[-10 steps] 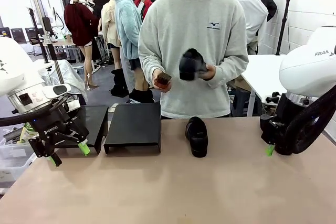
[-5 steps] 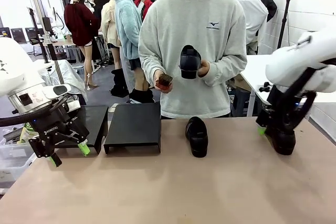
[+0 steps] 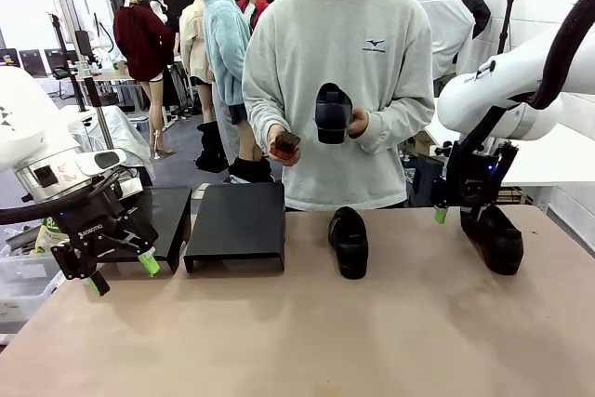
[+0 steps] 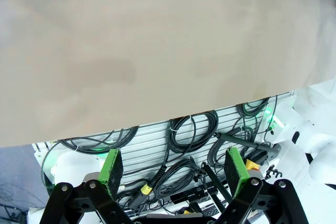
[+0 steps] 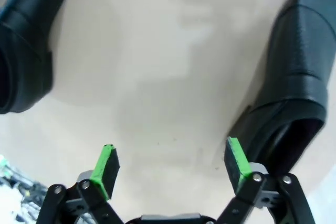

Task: Organize the shoes by placing them on the stand.
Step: Pick up one Shoe and place it in the middle of the table.

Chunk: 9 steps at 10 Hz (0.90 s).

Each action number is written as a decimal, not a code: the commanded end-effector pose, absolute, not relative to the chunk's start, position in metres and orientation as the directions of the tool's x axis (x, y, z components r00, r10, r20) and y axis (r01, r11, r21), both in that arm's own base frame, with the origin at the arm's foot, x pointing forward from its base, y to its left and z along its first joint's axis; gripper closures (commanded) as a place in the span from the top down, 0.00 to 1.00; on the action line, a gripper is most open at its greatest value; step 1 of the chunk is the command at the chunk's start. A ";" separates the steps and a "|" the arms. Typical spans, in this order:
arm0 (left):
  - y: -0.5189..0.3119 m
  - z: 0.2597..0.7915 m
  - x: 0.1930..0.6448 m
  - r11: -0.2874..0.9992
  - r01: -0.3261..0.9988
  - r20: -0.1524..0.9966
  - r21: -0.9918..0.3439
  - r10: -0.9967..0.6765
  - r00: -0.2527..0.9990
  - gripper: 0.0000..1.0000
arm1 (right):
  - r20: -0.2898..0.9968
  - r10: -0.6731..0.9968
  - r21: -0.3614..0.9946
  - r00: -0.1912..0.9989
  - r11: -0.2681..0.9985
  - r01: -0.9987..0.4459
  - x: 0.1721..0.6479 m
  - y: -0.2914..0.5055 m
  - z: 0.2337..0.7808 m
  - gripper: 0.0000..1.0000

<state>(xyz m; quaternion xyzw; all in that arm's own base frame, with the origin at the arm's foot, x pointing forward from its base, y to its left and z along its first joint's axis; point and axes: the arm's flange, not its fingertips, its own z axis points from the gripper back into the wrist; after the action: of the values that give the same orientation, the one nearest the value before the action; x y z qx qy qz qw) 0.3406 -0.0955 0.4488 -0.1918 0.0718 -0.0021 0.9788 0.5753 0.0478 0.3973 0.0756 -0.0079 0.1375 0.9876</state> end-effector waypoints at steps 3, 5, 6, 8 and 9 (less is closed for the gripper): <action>-0.095 0.448 0.339 0.925 -0.024 -0.143 -0.379 -0.033 0.989 1.00 | 0.034 0.267 0.147 0.963 0.952 -0.269 0.576 0.048 0.399 1.00; -0.095 0.448 0.339 0.925 -0.024 -0.143 -0.379 -0.033 0.989 1.00 | 0.045 0.194 0.055 0.980 0.979 -0.196 0.577 0.028 0.411 1.00; -0.095 0.448 0.339 0.925 -0.024 -0.143 -0.379 -0.033 0.989 1.00 | 0.034 0.178 0.036 0.984 0.983 -0.179 0.578 0.021 0.410 1.00; -0.095 0.448 0.339 0.925 -0.024 -0.143 -0.379 -0.033 0.989 1.00 | -0.006 0.175 0.057 0.985 0.983 -0.174 0.583 0.016 0.400 1.00; -0.095 0.448 0.339 0.925 -0.024 -0.143 -0.379 -0.033 0.989 1.00 | -0.036 0.175 0.051 0.984 0.984 -0.173 0.590 0.017 0.391 1.00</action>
<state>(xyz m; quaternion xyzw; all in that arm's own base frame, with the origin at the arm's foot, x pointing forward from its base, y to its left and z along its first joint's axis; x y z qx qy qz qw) 0.3405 -0.0956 0.4488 -0.1917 0.0717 -0.0021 0.9788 0.5783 0.0103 0.3975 0.0339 -0.0007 0.0928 0.9951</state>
